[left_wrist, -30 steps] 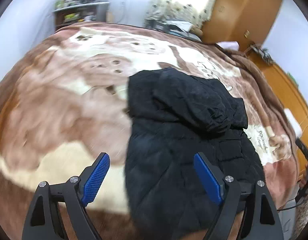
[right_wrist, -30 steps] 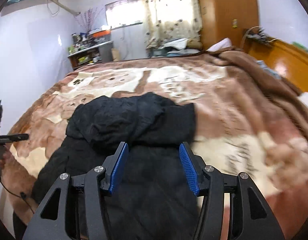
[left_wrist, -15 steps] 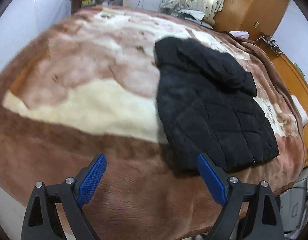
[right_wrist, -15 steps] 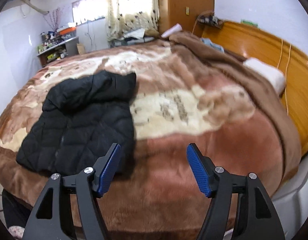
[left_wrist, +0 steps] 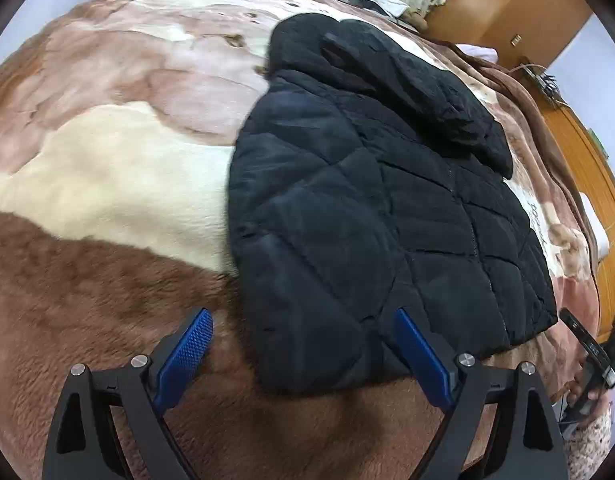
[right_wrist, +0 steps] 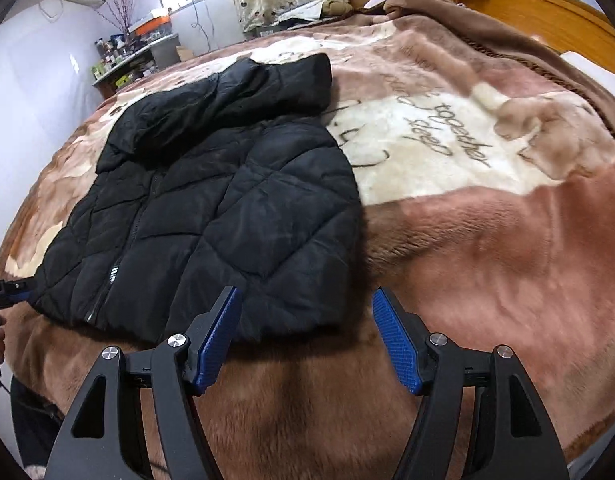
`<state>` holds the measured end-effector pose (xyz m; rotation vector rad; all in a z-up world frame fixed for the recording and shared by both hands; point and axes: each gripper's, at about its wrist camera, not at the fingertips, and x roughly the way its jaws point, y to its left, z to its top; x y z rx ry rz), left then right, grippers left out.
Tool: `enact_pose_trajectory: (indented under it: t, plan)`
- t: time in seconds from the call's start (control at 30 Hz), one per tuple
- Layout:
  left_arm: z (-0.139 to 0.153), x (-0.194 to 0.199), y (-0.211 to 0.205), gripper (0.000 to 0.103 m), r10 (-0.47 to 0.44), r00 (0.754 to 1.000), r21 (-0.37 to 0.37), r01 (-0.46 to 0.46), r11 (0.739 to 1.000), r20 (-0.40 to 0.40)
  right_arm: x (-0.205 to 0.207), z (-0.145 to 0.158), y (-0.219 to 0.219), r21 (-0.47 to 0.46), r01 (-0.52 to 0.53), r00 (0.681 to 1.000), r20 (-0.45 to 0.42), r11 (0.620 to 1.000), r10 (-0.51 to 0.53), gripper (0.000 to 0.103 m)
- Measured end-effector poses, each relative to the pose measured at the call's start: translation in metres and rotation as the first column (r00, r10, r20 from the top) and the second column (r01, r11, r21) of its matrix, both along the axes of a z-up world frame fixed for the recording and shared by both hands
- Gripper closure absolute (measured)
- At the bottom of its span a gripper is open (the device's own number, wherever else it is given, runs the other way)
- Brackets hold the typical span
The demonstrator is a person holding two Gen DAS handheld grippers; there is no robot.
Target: Fold large clothes
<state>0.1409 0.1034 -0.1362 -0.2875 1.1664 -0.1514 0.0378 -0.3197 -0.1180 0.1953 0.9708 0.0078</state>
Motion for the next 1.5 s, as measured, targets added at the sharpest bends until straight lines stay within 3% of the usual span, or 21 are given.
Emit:
enact_pose_trajectory:
  t: [0.13,0.47,0.53,0.6,0.73,0.8,0.9,1.1,1.5]
  plan:
    - [-0.009,0.008,-0.005,0.011,0.005,1.000,0.025,-0.005,1.000,-0.011,0.009,-0.011,0.001,0.003,0.007,1.000,-0.020,1.000,-0.007,0.035]
    - [-0.033,0.013,-0.008,0.011,0.031,0.998,-0.012,-0.032,0.999,-0.060,0.018,-0.028,-0.009,0.085,0.020,0.998,-0.053,0.996,-0.016,0.035]
    - [-0.034,0.014,-0.008,0.017,0.032,0.998,-0.028,-0.033,0.999,-0.057,0.020,-0.032,-0.008,0.119,0.014,0.997,-0.073,0.993,-0.005,0.035]
    - [-0.033,0.014,-0.012,0.036,0.014,0.999,-0.045,-0.016,0.999,-0.052,0.021,-0.035,-0.004,0.121,0.011,0.995,-0.099,0.993,0.001,0.036]
    - [-0.027,0.014,-0.020,0.054,0.008,0.999,-0.015,-0.008,1.000,-0.041,0.019,-0.035,0.001,0.136,0.011,0.994,-0.113,0.991,0.005,0.054]
    - [-0.022,0.013,-0.019,0.070,0.011,1.000,-0.011,-0.012,1.000,-0.026,0.017,-0.031,0.001,0.143,0.003,0.995,-0.095,0.990,0.010,0.067]
    - [-0.011,0.009,-0.016,0.079,0.020,1.000,-0.041,-0.020,0.999,0.006,0.012,-0.020,0.006,0.129,-0.026,0.997,-0.064,0.991,0.034,0.079]
    - [0.011,-0.002,-0.015,0.083,0.025,0.999,-0.057,-0.022,0.998,0.045,-0.001,0.011,0.018,0.067,-0.089,0.996,0.012,0.994,0.088,0.090]
    - [0.045,-0.064,-0.007,0.084,-0.043,0.995,-0.088,0.051,0.995,0.086,-0.063,0.056,0.015,0.076,-0.123,0.990,0.078,0.989,0.117,0.090]
